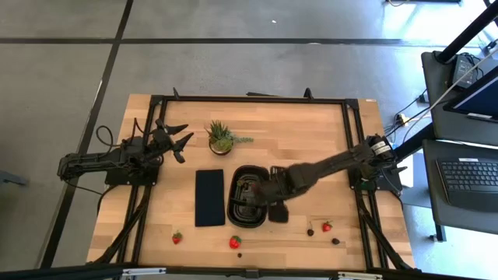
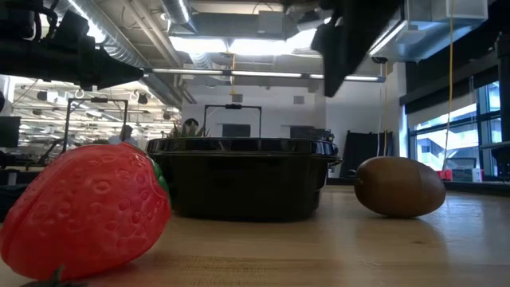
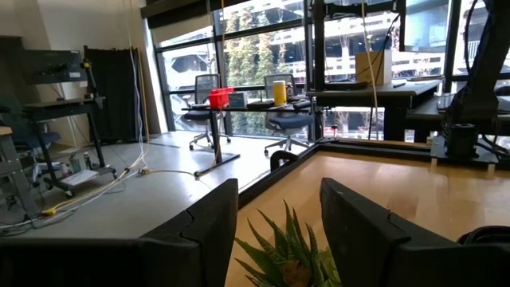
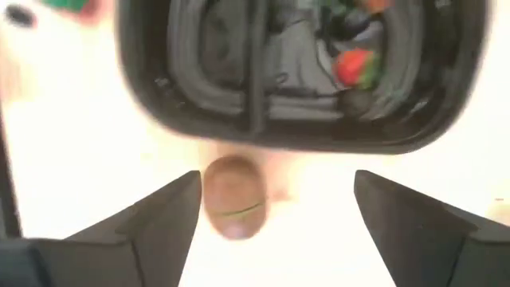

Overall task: Pick and placing Produce into tupperware
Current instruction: Put the brown kiwi into the black bin

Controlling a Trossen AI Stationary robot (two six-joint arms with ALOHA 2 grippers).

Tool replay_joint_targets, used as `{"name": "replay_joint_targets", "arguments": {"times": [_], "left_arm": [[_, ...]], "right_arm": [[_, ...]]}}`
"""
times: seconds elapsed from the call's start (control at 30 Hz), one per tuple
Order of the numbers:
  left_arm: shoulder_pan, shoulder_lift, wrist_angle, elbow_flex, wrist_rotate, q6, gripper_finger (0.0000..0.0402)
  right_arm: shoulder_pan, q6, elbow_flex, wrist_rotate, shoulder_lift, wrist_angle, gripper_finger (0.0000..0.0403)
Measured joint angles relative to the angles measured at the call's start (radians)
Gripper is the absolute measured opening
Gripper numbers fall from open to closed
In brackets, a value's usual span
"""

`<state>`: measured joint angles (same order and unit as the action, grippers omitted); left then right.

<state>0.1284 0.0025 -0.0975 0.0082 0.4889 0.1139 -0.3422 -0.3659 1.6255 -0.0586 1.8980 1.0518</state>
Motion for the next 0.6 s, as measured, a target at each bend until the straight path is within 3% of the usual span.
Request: {"name": "replay_joint_targets", "arguments": {"times": [0.37, 0.6], "left_arm": [[0.000, 0.000, 0.012, 0.000, 0.000, -0.001, 0.0171], [0.000, 0.000, 0.012, 0.000, 0.000, -0.008, 0.0171]], "right_arm": [[-0.128, -0.063, -0.043, -0.007, 0.000, -0.004, 0.0330], [-0.127, -0.156, -0.044, -0.148, 0.000, -0.002, 0.0330]]}}
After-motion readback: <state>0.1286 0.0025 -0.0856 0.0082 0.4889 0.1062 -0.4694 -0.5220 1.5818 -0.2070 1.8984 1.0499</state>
